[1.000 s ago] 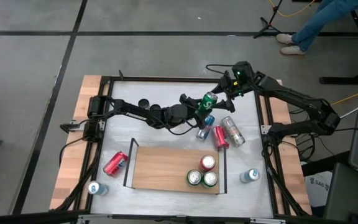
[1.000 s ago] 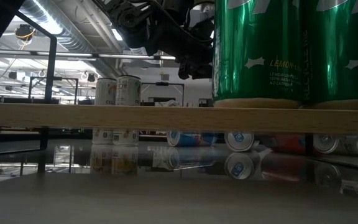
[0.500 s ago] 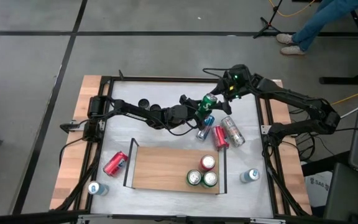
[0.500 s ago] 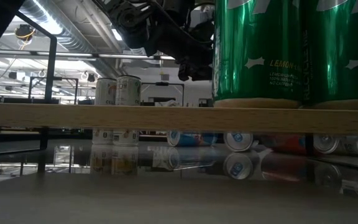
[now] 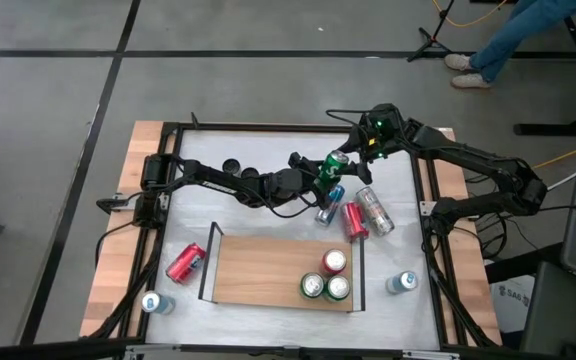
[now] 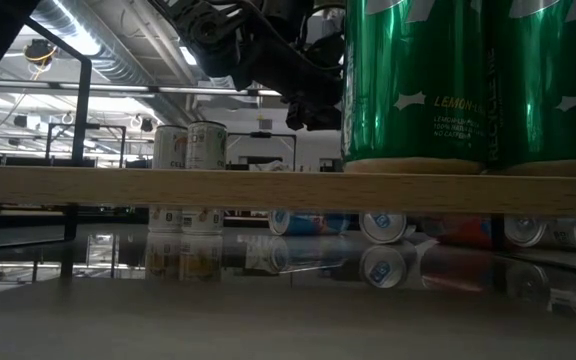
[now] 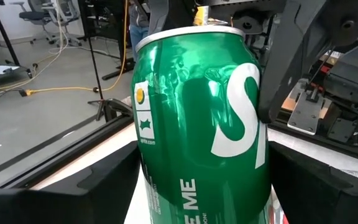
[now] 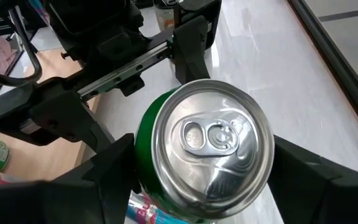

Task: Place canned beverage on shelf
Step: Put the green soda can on the shelf aligned with the other green soda can

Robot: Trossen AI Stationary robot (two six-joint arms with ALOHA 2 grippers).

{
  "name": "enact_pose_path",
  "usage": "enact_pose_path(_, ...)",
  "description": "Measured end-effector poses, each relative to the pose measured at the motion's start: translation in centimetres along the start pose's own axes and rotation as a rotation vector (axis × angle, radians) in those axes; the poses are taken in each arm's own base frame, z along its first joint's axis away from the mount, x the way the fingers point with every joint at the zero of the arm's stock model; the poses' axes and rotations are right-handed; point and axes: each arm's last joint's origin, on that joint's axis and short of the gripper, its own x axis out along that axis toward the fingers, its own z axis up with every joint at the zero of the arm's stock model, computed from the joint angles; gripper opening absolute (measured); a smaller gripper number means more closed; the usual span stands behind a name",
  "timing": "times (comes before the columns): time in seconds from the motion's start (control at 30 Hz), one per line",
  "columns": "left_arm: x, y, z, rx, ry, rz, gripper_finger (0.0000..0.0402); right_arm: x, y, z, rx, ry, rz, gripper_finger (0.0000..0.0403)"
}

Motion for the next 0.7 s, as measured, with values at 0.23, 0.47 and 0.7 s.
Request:
enact_pose_path(0.23, 0.01, 0.02, -0.01, -0.001, 0.001, 0.000, 0.0323, 0.02, -0.02, -0.01, -0.001, 0.004, -0.010, 0.0283)
enact_pose_path(0.47, 0.03, 0.01, 0.03, -0.004, 0.002, -0.020, 0.0327, 0.03, -0.04, -0.08, 0.001, 0.012, -0.022, 0.0281)
enact_pose_path(0.7, 0.18, 0.35, 0.37, -0.013, -0.005, -0.017, 0.0370, 0.09, -0.20, -0.22, 0.005, 0.031, -0.070, 0.0283)
